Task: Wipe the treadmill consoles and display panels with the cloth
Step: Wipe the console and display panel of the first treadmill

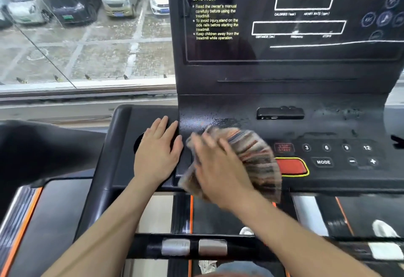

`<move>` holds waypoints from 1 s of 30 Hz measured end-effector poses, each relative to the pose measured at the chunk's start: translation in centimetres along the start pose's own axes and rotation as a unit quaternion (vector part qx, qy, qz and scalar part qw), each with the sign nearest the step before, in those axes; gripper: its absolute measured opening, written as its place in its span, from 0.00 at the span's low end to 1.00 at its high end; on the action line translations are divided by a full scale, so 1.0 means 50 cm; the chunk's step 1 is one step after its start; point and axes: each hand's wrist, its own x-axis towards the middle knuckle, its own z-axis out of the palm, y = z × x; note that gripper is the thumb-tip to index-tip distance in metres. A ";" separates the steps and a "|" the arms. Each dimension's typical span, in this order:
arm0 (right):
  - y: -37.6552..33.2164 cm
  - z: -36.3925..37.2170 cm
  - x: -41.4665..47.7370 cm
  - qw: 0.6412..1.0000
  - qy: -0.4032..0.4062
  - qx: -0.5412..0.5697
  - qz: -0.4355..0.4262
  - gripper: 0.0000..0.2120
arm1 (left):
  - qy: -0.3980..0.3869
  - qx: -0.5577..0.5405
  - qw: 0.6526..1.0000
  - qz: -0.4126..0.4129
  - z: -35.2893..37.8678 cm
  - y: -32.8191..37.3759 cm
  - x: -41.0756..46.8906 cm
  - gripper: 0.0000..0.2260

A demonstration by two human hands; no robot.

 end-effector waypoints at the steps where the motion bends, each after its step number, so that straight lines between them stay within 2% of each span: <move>1: -0.003 0.000 -0.033 0.999 -0.019 0.006 -0.044 0.26 | 0.000 -0.001 1.000 0.001 -0.001 0.000 -0.001 0.28; 3: 0.048 -0.016 -0.068 0.998 -0.007 0.029 -0.058 0.25 | 0.003 -0.003 1.000 0.000 0.000 0.000 -0.001 0.27; 5: 0.098 -0.029 -0.044 0.999 0.019 0.040 0.011 0.23 | 0.005 -0.002 1.000 -0.002 0.001 -0.001 0.001 0.27; 7: 0.082 -0.027 0.003 0.997 0.040 0.038 0.057 0.23 | 0.002 0.000 1.000 -0.006 0.004 -0.002 0.002 0.27; 8: 0.054 -0.015 0.009 0.998 0.031 0.016 0.053 0.23 | -0.001 0.002 1.000 -0.006 0.005 -0.002 0.000 0.27; 10: 0.012 0.005 -0.021 1.000 -0.001 -0.012 -0.015 0.24 | -0.002 -0.001 1.000 -0.007 0.003 -0.001 -0.001 0.27; 12: 0.052 -0.003 -0.072 0.998 -0.023 -0.006 -0.066 0.24 | -0.009 -0.014 1.000 -0.008 -0.001 -0.003 0.001 0.26; 13: 0.094 -0.009 -0.086 0.998 -0.025 -0.020 -0.057 0.24 | -0.014 -0.021 1.000 -0.009 -0.001 -0.003 0.001 0.26; 15: 0.171 -0.035 -0.082 0.998 -0.022 -0.044 0.046 0.26 | -0.026 -0.039 0.999 -0.014 0.000 0.003 -0.003 0.26; 17: 0.173 -0.042 -0.048 0.990 -0.008 -0.054 0.133 0.27 | -0.032 -0.052 0.998 -0.020 0.006 0.020 -0.004 0.25; 18: 0.139 -0.037 -0.038 0.990 -0.004 -0.061 0.129 0.27 | -0.035 -0.055 0.998 -0.024 0.008 0.030 -0.003 0.23; 20: 0.065 -0.011 -0.050 0.998 -0.002 -0.044 0.051 0.26 | -0.017 -0.047 0.998 -0.026 0.015 0.049 0.010 0.20; 22: 0.067 -0.007 -0.095 1.000 -0.008 -0.013 0.001 0.25 | 0.000 -0.040 0.998 -0.048 0.021 0.062 0.022 0.18; 24: 0.143 -0.018 -0.127 0.998 -0.003 -0.029 0.052 0.26 | 0.002 -0.026 0.997 -0.069 0.025 0.066 0.022 0.16; 27: 0.205 -0.039 -0.105 0.974 0.030 -0.049 0.220 0.28 | 0.006 -0.019 0.996 -0.083 0.032 0.075 0.020 0.16; 28: 0.180 -0.035 -0.085 0.971 0.033 -0.048 0.233 0.28 | 0.005 -0.020 0.996 -0.090 0.032 0.080 0.020 0.17; 30: 0.087 -0.009 -0.064 0.986 0.025 -0.032 0.162 0.28 | 0.008 -0.023 0.994 -0.103 0.028 0.090 0.020 0.20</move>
